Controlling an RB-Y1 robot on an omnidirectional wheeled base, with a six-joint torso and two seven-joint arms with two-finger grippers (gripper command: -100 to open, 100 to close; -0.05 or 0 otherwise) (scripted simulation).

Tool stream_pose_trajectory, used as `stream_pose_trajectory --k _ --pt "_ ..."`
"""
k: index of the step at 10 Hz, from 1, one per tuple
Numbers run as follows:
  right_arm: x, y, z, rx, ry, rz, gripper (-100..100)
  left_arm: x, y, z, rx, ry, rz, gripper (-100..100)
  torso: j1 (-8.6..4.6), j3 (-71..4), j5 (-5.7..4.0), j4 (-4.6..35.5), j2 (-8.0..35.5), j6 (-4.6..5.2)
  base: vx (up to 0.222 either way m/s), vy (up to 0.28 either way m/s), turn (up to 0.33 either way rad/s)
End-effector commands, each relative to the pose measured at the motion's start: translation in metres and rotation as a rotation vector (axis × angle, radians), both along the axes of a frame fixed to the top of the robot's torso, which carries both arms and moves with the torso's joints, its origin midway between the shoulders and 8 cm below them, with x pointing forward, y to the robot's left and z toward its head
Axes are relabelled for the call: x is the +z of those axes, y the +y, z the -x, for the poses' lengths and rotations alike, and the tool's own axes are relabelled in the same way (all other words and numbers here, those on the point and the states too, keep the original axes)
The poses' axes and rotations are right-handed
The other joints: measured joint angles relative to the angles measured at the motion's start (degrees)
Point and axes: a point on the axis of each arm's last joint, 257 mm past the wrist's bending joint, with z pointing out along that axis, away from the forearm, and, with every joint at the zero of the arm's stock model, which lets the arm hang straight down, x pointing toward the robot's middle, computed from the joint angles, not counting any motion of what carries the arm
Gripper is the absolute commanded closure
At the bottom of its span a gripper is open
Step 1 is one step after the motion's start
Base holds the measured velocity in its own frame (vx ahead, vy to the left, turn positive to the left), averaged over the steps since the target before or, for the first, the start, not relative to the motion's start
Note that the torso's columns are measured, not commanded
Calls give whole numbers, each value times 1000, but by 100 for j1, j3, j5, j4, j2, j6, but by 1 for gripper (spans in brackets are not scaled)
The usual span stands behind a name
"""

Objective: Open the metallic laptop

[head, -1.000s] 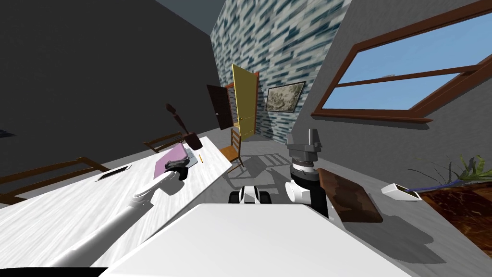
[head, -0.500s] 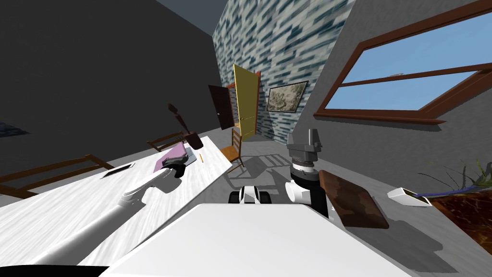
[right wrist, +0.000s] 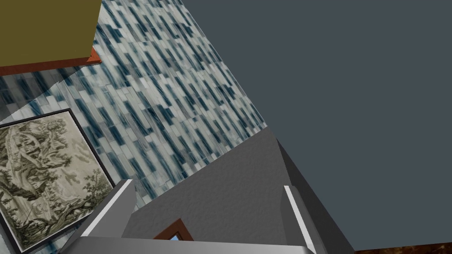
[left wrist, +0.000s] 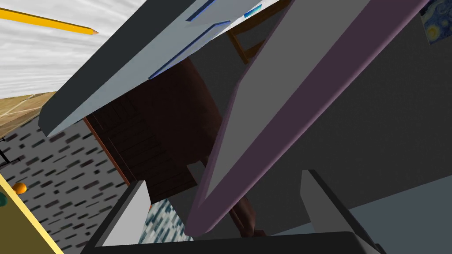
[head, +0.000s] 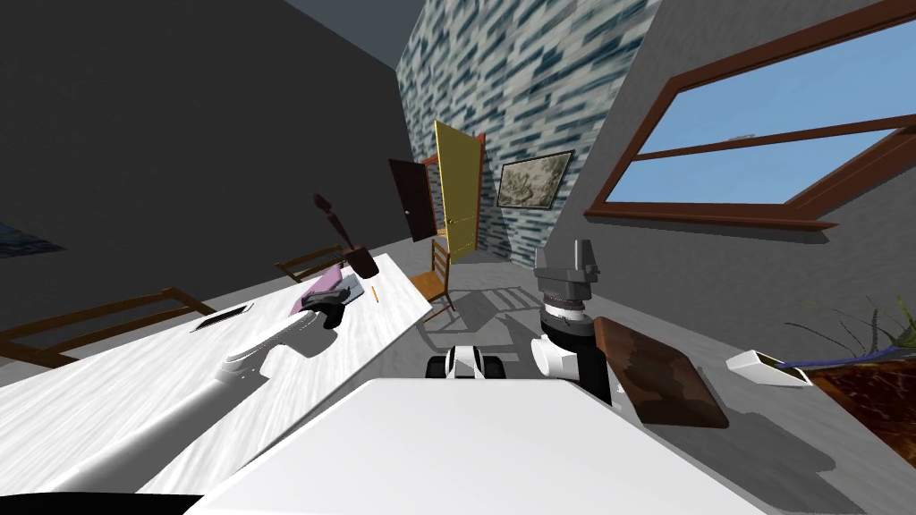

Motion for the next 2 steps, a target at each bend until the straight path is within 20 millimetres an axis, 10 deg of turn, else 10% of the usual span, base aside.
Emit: stream_pose_trajectory --k 1,2 --pt "0 0 0 0 0 0 0 0 0 0 0 0 0 0 -1 -1 0 0 -1 0 0 0 0" --pt "0 0 0 0 0 0 0 0 0 0 0 0 0 0 -2 -1 -1 0 -1 0 0 0 0"
